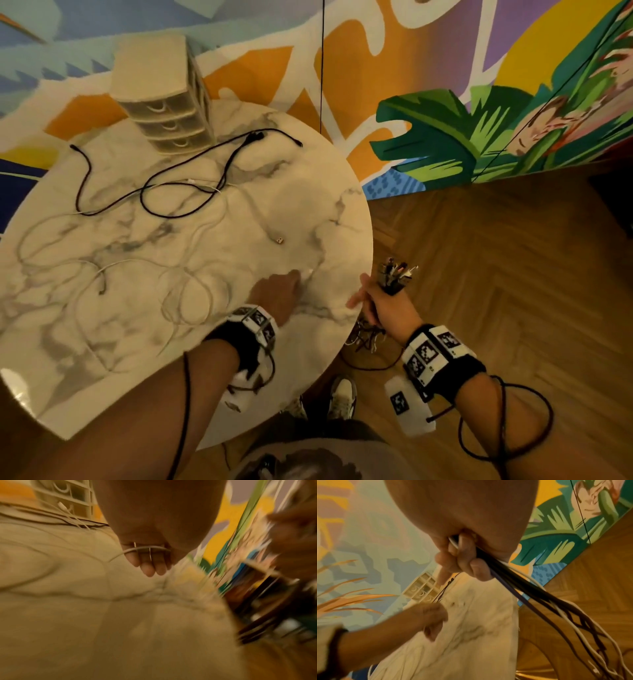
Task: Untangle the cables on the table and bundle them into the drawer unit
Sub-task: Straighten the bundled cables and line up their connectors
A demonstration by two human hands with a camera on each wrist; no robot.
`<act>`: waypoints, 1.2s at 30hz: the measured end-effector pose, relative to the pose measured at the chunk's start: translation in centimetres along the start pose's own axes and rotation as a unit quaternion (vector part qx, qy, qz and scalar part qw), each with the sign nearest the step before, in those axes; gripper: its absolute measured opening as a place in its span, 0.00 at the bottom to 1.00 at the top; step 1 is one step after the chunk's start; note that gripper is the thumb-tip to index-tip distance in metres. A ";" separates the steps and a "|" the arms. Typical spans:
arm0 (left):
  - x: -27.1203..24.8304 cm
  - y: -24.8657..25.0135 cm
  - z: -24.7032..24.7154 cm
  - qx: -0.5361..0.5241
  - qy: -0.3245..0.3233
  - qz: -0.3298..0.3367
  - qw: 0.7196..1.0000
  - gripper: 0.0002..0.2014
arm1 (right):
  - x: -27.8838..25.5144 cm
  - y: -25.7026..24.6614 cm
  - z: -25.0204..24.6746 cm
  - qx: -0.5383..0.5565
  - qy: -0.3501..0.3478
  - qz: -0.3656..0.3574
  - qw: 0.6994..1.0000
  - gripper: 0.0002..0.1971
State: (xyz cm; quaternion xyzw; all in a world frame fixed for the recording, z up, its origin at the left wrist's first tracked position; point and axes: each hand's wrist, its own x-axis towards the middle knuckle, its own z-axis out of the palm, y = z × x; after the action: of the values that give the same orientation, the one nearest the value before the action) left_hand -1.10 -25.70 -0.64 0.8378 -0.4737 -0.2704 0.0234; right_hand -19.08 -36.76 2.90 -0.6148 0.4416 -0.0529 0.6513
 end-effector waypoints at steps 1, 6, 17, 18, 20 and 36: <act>-0.5 1.4 -0.1 -0.059 0.030 0.000 0.998 0.12 | -0.1 0.1 0.7 0.016 -0.003 0.004 1.000 0.26; -3.3 5.5 -0.5 -0.168 0.119 0.065 0.976 0.13 | 0.1 -0.8 3.2 0.090 0.013 0.010 0.996 0.21; -2.7 2.4 -4.4 -0.333 0.154 0.008 0.930 0.11 | -0.1 -2.0 4.0 0.027 -0.069 -0.101 0.992 0.17; -2.5 2.8 -5.0 -0.371 0.110 0.008 0.922 0.08 | -0.1 -2.1 4.1 0.016 -0.080 -0.103 0.991 0.17; -2.3 3.4 -5.8 -0.392 0.057 0.023 0.918 0.06 | -0.3 -2.2 4.3 0.010 -0.094 -0.103 0.990 0.18; -4.7 6.8 -7.0 -0.440 0.107 0.144 0.880 0.05 | -0.7 -3.2 4.3 0.081 -0.050 -0.055 0.994 0.19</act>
State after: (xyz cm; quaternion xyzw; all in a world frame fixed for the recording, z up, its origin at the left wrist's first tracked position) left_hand -5.04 -27.19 9.35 0.6876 -0.4158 -0.3533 0.4791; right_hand -15.23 -33.85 5.37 -0.5848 0.3681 -0.0933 0.7168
